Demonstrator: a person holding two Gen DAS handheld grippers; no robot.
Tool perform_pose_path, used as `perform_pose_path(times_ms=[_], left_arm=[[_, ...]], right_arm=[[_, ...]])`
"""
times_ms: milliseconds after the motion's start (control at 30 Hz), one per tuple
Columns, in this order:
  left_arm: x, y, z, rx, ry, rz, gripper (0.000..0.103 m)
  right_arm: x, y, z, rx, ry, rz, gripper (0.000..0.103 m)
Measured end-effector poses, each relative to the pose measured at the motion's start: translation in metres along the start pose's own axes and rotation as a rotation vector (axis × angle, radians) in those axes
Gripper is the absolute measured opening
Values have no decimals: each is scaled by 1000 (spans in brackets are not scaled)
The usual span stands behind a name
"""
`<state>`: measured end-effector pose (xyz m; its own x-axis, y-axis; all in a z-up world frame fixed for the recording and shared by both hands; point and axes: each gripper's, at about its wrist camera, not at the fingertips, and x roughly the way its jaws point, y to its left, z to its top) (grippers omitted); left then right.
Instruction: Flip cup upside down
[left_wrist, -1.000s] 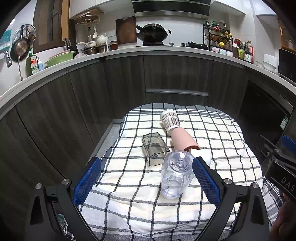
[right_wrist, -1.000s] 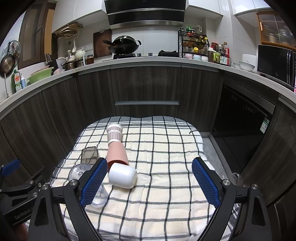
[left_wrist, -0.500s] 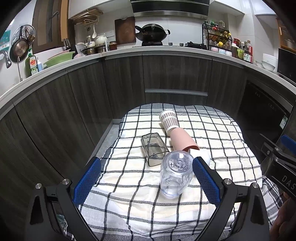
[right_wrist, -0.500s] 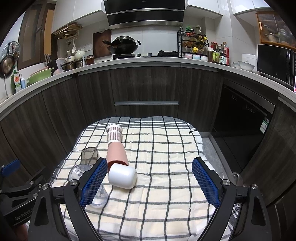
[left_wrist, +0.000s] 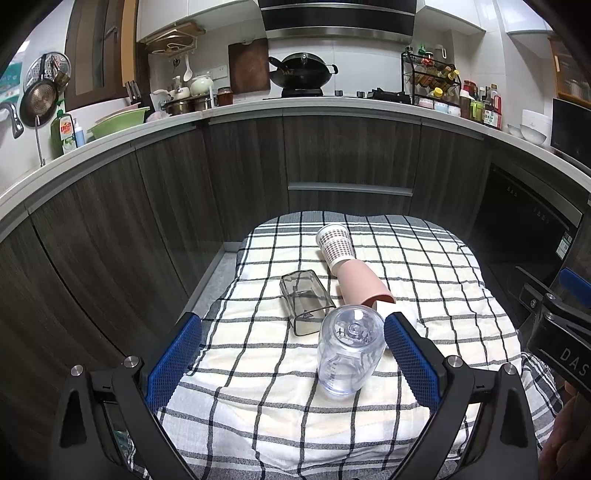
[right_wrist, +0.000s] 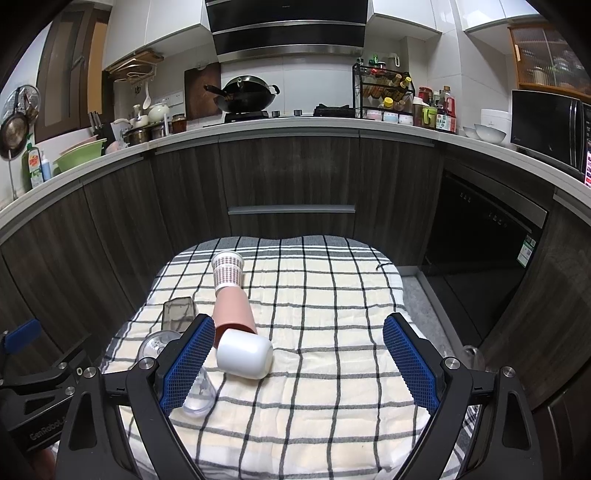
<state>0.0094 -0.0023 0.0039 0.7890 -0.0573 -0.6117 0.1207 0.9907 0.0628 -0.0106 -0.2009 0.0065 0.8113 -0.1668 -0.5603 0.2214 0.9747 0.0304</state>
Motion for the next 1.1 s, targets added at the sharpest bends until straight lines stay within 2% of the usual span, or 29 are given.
perform_pose_path(times_ms=[1100], left_arm=[[-4,-3,0,4,-7,-9,101]], right_arm=[[-5,-2,1,5,-19,-7,93]])
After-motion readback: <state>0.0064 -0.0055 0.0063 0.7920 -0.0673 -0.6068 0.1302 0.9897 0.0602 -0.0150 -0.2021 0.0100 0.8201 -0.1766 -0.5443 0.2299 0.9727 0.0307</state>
